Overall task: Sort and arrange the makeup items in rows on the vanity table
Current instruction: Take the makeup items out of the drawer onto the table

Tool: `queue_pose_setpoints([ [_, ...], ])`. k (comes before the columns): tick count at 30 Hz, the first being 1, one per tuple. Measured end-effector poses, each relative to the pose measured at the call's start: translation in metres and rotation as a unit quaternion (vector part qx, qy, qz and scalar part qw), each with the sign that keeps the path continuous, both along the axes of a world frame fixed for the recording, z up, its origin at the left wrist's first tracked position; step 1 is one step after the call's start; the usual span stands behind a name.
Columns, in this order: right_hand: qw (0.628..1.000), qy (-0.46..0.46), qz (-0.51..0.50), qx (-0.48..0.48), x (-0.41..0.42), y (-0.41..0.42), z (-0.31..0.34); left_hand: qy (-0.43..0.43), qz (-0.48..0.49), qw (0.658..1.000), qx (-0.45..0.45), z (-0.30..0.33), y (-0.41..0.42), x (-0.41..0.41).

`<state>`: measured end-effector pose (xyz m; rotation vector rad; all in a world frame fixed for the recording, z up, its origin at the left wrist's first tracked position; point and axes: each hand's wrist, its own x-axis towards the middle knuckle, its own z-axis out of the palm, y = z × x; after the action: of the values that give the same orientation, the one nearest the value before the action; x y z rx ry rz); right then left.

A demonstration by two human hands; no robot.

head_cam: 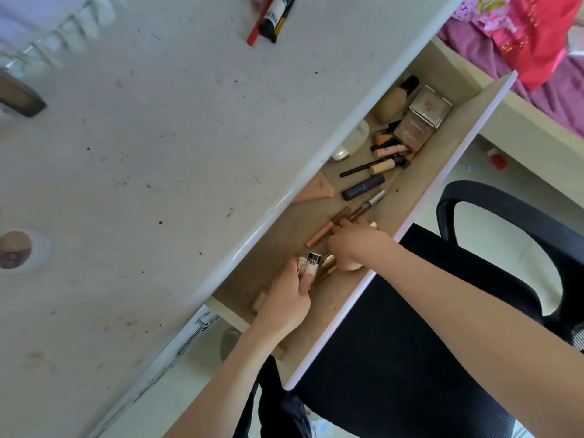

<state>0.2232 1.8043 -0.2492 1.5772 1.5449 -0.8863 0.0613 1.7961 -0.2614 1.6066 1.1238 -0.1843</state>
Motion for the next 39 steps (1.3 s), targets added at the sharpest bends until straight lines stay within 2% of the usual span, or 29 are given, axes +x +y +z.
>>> queue_pose_setpoints([
  [2, 1.000, 0.005, -0.009, 0.003, -0.003, -0.001, 0.007, -0.003, -0.005, 1.000, 0.008, 0.008, 0.003, 0.000],
  [8, 0.983, 0.073, -0.122, 0.119, 0.001, -0.008, 0.045, -0.031, -0.019, 0.999, 0.037, 0.045, 0.020, 0.004],
  [12, 0.960, 0.113, -0.203, 0.157, 0.002, -0.017, 0.068, -0.107, 0.051, 0.993, -0.008, 0.080, 0.035, 0.004],
  [14, 0.929, 0.170, -0.281, 0.172, 0.005, -0.023, 0.081, -0.159, 0.103, 0.981, -0.049, 0.098, 0.044, 0.002],
  [16, 0.875, 0.248, -0.376, 0.179, 0.007, -0.028, 0.095, -0.206, 0.143, 0.964, -0.092, 0.113, 0.053, -0.003],
  [18, 0.803, 0.318, -0.464, 0.197, 0.003, -0.031, 0.105, -0.241, 0.183, 0.943, -0.137, 0.124, 0.064, -0.009],
  [20, 0.707, 0.373, -0.557, 0.225, -0.007, -0.028, 0.111, -0.263, 0.219, 0.923, -0.176, 0.132, 0.076, -0.014],
  [21, 0.642, 0.403, -0.609, 0.233, -0.013, -0.023, 0.113, -0.265, 0.229, 0.918, -0.188, 0.135, 0.083, -0.017],
  [23, 0.502, 0.465, -0.694, 0.226, -0.023, -0.010, 0.114, -0.243, 0.224, 0.925, -0.190, 0.139, 0.098, -0.022],
  [24, 0.446, 0.486, -0.719, 0.218, -0.028, -0.002, 0.114, -0.225, 0.216, 0.932, -0.185, 0.140, 0.105, -0.024],
  [26, 0.369, 0.503, -0.752, 0.213, -0.033, 0.016, 0.114, -0.189, 0.200, 0.946, -0.171, 0.140, 0.121, -0.025],
  [28, 0.323, 0.499, -0.774, 0.218, -0.032, 0.033, 0.112, -0.162, 0.180, 0.959, -0.143, 0.138, 0.135, -0.022],
  [33, 0.288, 0.441, -0.810, 0.257, -0.010, 0.076, 0.108, -0.138, 0.125, 0.981, -0.051, 0.136, 0.169, 0.012],
  [35, 0.309, 0.418, -0.809, 0.275, 0.005, 0.095, 0.107, -0.128, 0.120, 0.984, -0.025, 0.133, 0.183, 0.035],
  [39, 0.376, 0.376, -0.794, 0.294, 0.041, 0.135, 0.106, -0.103, 0.128, 0.986, 0.042, 0.127, 0.213, 0.087],
])
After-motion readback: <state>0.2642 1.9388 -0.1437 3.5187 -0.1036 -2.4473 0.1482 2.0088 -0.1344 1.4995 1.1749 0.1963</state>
